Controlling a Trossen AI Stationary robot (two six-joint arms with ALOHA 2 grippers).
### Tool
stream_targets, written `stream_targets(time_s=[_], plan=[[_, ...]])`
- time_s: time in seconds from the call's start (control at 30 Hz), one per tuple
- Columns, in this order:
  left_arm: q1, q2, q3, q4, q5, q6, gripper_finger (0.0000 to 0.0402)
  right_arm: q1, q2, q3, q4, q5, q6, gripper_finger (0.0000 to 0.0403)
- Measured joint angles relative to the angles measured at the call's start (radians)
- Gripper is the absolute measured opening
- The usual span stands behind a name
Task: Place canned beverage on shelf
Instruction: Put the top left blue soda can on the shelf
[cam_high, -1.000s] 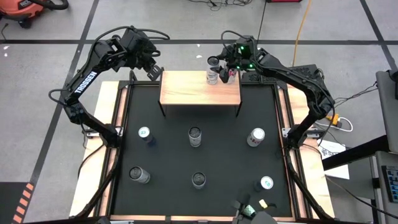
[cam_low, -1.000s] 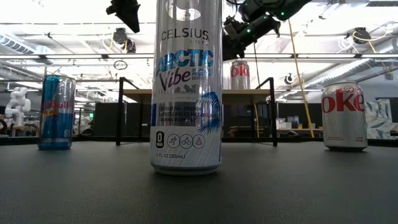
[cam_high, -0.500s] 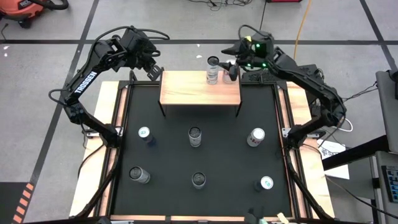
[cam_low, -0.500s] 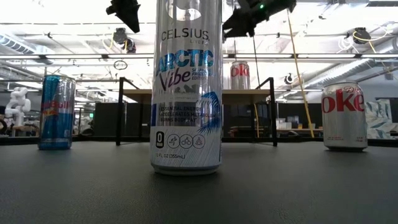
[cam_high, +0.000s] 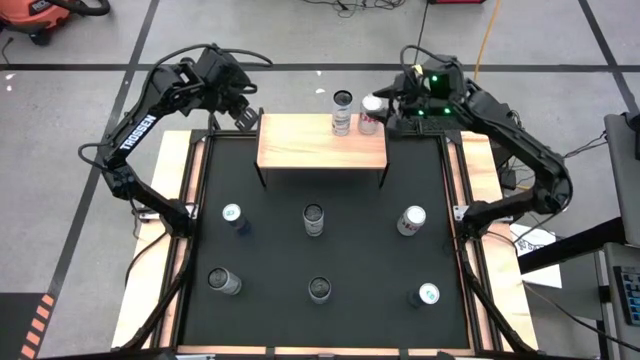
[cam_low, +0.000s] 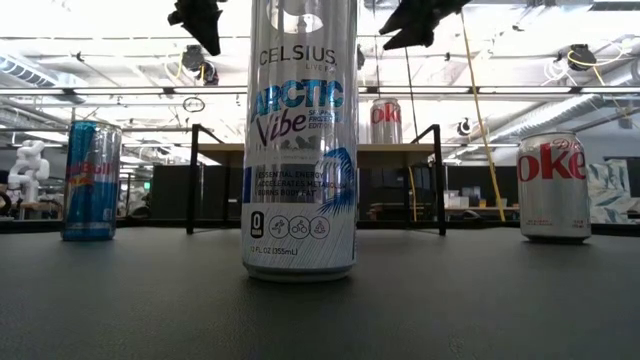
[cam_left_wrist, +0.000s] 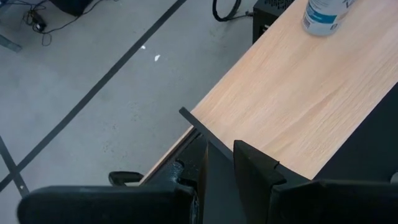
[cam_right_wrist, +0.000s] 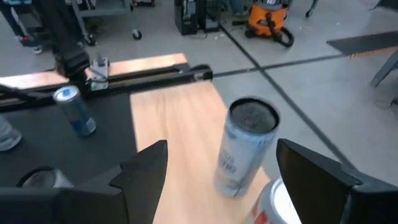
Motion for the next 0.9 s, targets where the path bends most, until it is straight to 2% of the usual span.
stream_targets(time_s=[0.4,0.63,0.9], plan=[[-0.065,-0.003,-0.183,-0.022,0.02,-0.002,0.0077,0.085,-0.05,0.0,-0.193,0.0,-0.002,0.0281],[-0.108,-0.017,-0.191,-0.083,0.035,-0.071,0.0077,0.137,-0.056,0.0,-0.357,0.0,-0.002,0.0281],[-0.183,-0.098,-0.191,-0.15,0.045,-0.195,0.0077,0.207,-0.068,0.0,-0.404,0.0,0.049,0.0281]])
